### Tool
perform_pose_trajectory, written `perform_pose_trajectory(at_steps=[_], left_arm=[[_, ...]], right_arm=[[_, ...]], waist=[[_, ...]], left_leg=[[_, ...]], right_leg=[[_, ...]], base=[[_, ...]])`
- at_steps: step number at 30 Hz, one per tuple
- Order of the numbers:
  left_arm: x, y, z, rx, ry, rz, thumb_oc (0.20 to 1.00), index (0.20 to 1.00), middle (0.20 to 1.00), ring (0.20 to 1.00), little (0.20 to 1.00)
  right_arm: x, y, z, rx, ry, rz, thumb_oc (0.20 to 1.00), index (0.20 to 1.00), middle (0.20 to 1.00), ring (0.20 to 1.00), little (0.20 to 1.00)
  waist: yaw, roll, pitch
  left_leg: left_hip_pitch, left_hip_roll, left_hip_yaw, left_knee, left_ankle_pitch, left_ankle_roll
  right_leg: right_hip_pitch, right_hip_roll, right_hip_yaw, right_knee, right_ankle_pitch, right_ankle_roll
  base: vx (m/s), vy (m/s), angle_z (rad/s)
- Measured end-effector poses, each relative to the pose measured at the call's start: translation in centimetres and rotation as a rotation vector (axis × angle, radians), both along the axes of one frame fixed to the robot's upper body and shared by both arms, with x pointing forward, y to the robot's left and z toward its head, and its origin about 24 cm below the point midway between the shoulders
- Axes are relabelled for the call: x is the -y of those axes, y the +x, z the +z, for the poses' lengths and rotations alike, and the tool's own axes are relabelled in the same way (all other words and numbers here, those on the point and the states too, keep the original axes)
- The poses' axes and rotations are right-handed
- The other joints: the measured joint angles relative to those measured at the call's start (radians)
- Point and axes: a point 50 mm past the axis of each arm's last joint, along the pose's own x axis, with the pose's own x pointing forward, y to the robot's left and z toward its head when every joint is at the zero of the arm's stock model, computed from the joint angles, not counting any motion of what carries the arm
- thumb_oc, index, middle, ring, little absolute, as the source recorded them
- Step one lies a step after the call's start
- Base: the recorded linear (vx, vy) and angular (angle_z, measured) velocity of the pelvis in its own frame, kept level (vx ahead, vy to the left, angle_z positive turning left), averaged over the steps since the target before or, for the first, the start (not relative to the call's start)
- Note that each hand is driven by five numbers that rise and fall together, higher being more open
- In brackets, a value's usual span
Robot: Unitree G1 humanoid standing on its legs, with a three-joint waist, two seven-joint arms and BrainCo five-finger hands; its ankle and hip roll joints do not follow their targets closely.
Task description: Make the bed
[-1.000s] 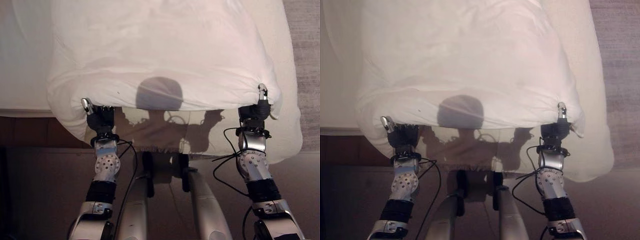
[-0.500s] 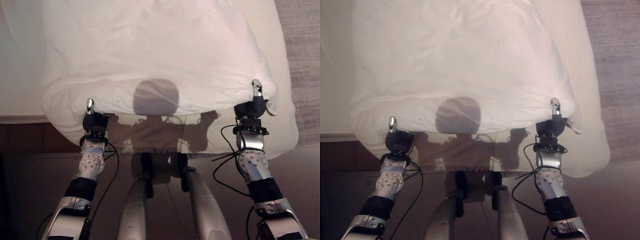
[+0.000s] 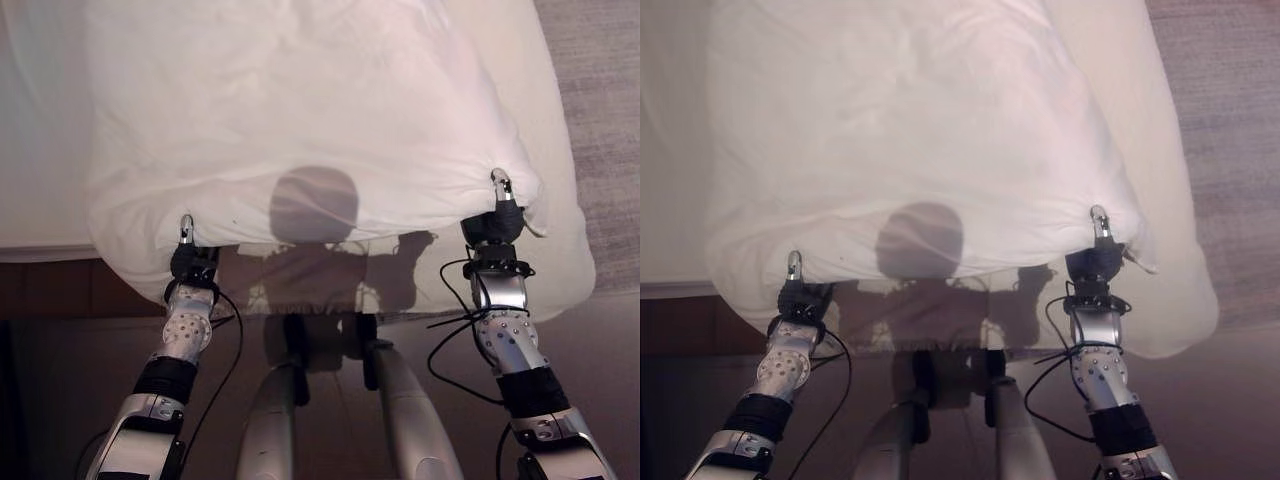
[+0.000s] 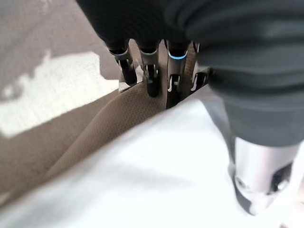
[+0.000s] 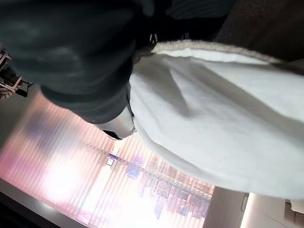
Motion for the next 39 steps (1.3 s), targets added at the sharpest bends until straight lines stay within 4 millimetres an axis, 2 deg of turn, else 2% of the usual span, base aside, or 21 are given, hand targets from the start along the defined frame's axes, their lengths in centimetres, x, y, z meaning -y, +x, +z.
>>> perform_pose_trajectory(at_steps=[7,16,19,20,21,22,23,25,27,28,29,30,31,32,33,34,35,36,37,38,39], left_arm=[[1.8,-0.4,0.4,0.103,-0.147,0.06,0.2,0.2,0.2,0.2,0.2],[1.6,-2.3,0.6,0.238,-0.218,0.161,0.2,0.2,0.2,0.2,0.2],[2.2,-2.9,1.5,0.32,-0.256,0.173,0.2,0.2,0.2,0.2,0.2],[2.2,-3.1,1.7,0.34,-0.263,0.178,0.2,0.2,0.2,0.2,0.2],[2.0,-3.2,2.1,0.362,-0.251,0.178,0.2,0.2,0.2,0.2,0.2],[1.7,-3.3,2.6,0.388,-0.234,0.18,0.2,0.2,0.2,0.2,0.2],[1.8,-3.2,2.8,0.401,-0.219,0.183,0.2,0.2,0.2,0.2,0.2],[2.4,-3.1,3.2,0.415,-0.204,0.16,0.2,0.2,0.2,0.2,0.2],[2.7,-3.1,2.9,0.408,-0.195,0.15,0.2,0.2,0.2,0.2,0.2],[3.5,-2.9,3.2,0.421,-0.187,0.109,0.2,0.2,0.2,0.2,0.2],[3.9,-2.9,3.3,0.438,-0.175,0.087,0.2,0.2,0.2,0.2,0.2],[3.8,-2.8,3.6,0.447,-0.163,0.079,0.2,0.2,0.2,0.2,0.2],[5.2,-1.9,3.3,0.418,-0.132,0.013,0.2,0.2,0.2,0.2,0.2],[6.6,-1.9,2.8,0.391,-0.126,-0.056,0.2,0.2,0.2,0.2,0.2],[6.7,-2.1,2.4,0.378,-0.12,-0.072,0.2,0.2,0.2,0.2,0.2],[6.8,-2.4,2.0,0.368,-0.11,-0.08,0.2,0.2,0.2,0.2,0.2],[6.7,-2.5,1.8,0.362,-0.108,-0.082,0.2,0.2,0.2,0.2,0.2],[6.8,-2.4,2.0,0.368,-0.102,-0.091,0.2,0.2,0.2,0.2,0.2],[6.8,-2.6,1.7,0.371,-0.103,-0.094,0.2,0.2,0.2,0.2,0.2],[6.5,-2.8,1.5,0.366,-0.104,-0.083,0.2,0.2,0.2,0.2,0.2],[5.7,-2.9,1.7,0.376,-0.109,-0.049,0.2,0.2,0.2,0.2,0.2]], right_arm=[[0.2,-0.5,-1.5,-0.053,-0.002,-0.016,0.2,0.2,0.2,0.2,0.2],[-0.4,-1.2,-2.9,-0.088,0.036,-0.008,0.2,0.2,0.2,0.2,0.2],[-0.3,-1.1,-2.7,-0.074,0.038,-0.008,0.2,0.2,0.2,0.2,0.2],[-0.3,-1.1,-2.7,-0.071,0.042,-0.005,0.2,0.2,0.2,0.2,0.2],[-0.5,-1.1,-2.8,-0.073,0.055,-0.003,0.2,0.2,0.2,0.2,0.2],[-0.6,-1.1,-3.0,-0.078,0.074,0.0,0.2,0.2,0.2,0.2,0.2],[-0.6,-1.2,-3.2,-0.076,0.085,-0.008,0.2,0.2,0.2,0.2,0.2],[-0.2,-1.3,-3.7,-0.084,0.116,-0.045,0.2,0.2,0.2,0.2,0.2],[0.3,-1.4,-4.0,-0.092,0.115,-0.061,0.2,0.2,0.2,0.2,0.2],[0.9,-1.6,-4.2,-0.1,0.12,-0.09,0.2,0.2,0.2,0.2,0.2],[1.2,-1.7,-4.3,-0.101,0.124,-0.106,0.2,0.2,0.2,0.2,0.2],[1.2,-1.9,-4.6,-0.108,0.136,-0.113,0.2,0.2,0.2,0.2,0.2],[1.9,-2.2,-4.7,-0.11,0.132,-0.136,0.2,0.2,0.2,0.2,0.2],[3.0,-3.0,-4.9,-0.115,0.12,-0.173,0.2,0.2,0.2,0.2,0.2],[2.9,-3.0,-5.2,-0.122,0.134,-0.175,0.2,0.2,0.2,0.2,0.2],[2.1,-3.3,-5.8,-0.137,0.16,-0.159,0.2,0.2,0.2,0.2,0.2],[1.9,-3.3,-6.1,-0.143,0.17,-0.155,0.2,0.2,0.2,0.2,0.2],[1.7,-3.3,-6.4,-0.149,0.182,-0.155,0.2,0.2,0.2,0.2,0.2],[0.8,-3.4,-6.4,-0.144,0.194,-0.118,0.2,0.2,0.2,0.2,0.2],[0.3,-3.4,-6.6,-0.153,0.191,-0.096,0.2,0.2,0.2,0.2,0.2],[-0.5,-3.4,-6.6,-0.157,0.173,-0.056,0.2,0.2,0.2,0.2,0.2]], waist=[[0.0,0.004,-0.001],[0.004,0.0,-0.003],[0.03,-0.016,-0.001],[0.031,-0.033,0.003],[0.033,-0.05,0.003],[0.035,-0.088,-0.001],[0.027,-0.095,-0.001],[0.023,-0.094,0.0],[0.029,-0.091,0.002],[0.02,-0.086,-0.001],[0.027,-0.08,-0.003],[0.028,-0.091,-0.003],[0.019,-0.085,0.006],[-0.006,-0.06,0.006],[-0.013,-0.059,0.007],[-0.019,-0.055,0.005],[-0.016,-0.054,0.005],[-0.018,-0.052,0.003],[-0.01,-0.031,0.002],[-0.01,-0.028,-0.002],[0.005,-0.027,0.0]], left_leg=[[0.016,-0.002,0.003,-0.027,0.01,-0.002],[0.1,0.022,-0.029,-0.131,0.056,-0.038],[0.1,0.026,-0.177,-0.136,0.065,-0.071],[0.098,0.032,-0.232,-0.134,0.052,-0.077],[0.084,0.037,-0.262,-0.094,0.022,-0.076],[0.083,0.078,-0.285,-0.085,0.013,-0.084],[0.089,0.15,-0.321,-0.111,0.01,-0.098],[0.11,0.249,-0.315,-0.186,0.013,-0.101],[0.126,0.272,-0.29,-0.212,0.013,-0.104],[0.122,0.263,-0.161,-0.187,0.012,-0.101],[0.127,0.236,-0.172,-0.149,0.023,-0.105],[0.115,0.225,-0.173,-0.133,0.035,-0.186],[0.025,0.123,-0.162,0.001,0.015,-0.175],[0.033,0.051,-0.145,0.004,0.004,-0.104],[0.037,0.035,-0.124,0.017,0.005,-0.082],[0.025,-0.001,-0.106,0.098,-0.041,-0.045],[0.026,-0.017,-0.097,0.122,-0.062,-0.028],[0.024,-0.041,-0.088,0.148,-0.084,-0.015],[-0.005,-0.04,-0.073,0.229,-0.146,0.02],[-0.012,-0.041,-0.048,0.237,-0.158,0.039],[-0.017,-0.045,-0.062,0.203,-0.137,0.065]], right_leg=[[0.004,0.0,0.002,-0.005,0.0,0.0],[0.065,0.038,0.001,-0.041,0.001,-0.003],[0.056,0.057,0.003,-0.017,0.0,-0.003],[0.055,0.047,0.009,-0.007,-0.002,-0.018],[0.058,0.048,0.023,-0.007,-0.006,-0.049],[0.047,0.044,0.028,0.0,-0.005,-0.049],[0.044,0.048,0.028,0.012,-0.007,-0.041],[0.032,0.055,0.031,0.042,-0.023,-0.023],[0.027,0.049,0.053,0.056,-0.024,0.003],[0.017,0.011,0.048,0.067,-0.033,0.033],[0.005,-0.001,0.061,0.063,-0.031,0.061],[-0.002,-0.013,0.074,0.057,-0.022,0.078],[0.022,-0.109,0.06,-0.011,0.015,0.121],[0.07,-0.175,0.055,-0.07,0.047,0.163],[0.096,-0.211,0.061,-0.098,0.047,0.167],[0.141,-0.24,0.094,-0.146,0.063,0.157],[0.16,-0.271,0.093,-0.159,0.065,0.152],[0.17,-0.277,0.096,-0.167,0.078,0.146],[0.142,-0.285,0.11,-0.146,0.127,0.145],[0.131,-0.259,0.102,-0.138,0.128,0.141],[0.026,-0.154,0.089,0.06,0.026,0.165]], base=[[-0.02,-0.051,-0.01],[-0.03,-0.14,0.04],[-0.04,-0.031,-0.06],[-0.02,0.045,0.11],[-0.03,0.218,0.16],[-0.04,0.47,0.24],[-0.04,0.471,0.24],[-0.04,0.662,0.34],[-0.05,0.52,0.19],[0.01,0.651,0.16],[0.09,0.931,0.07],[0.19,1.021,0.25],[0.14,0.594,0.69],[0.17,0.616,0.92],[0.15,0.477,0.55],[0.24,0.845,0.21],[0.14,0.54,0.12],[0.08,0.537,-0.21],[-0.01,0.263,-0.38],[-0.01,0.371,-0.8],[0.0,0.301,-0.66]])
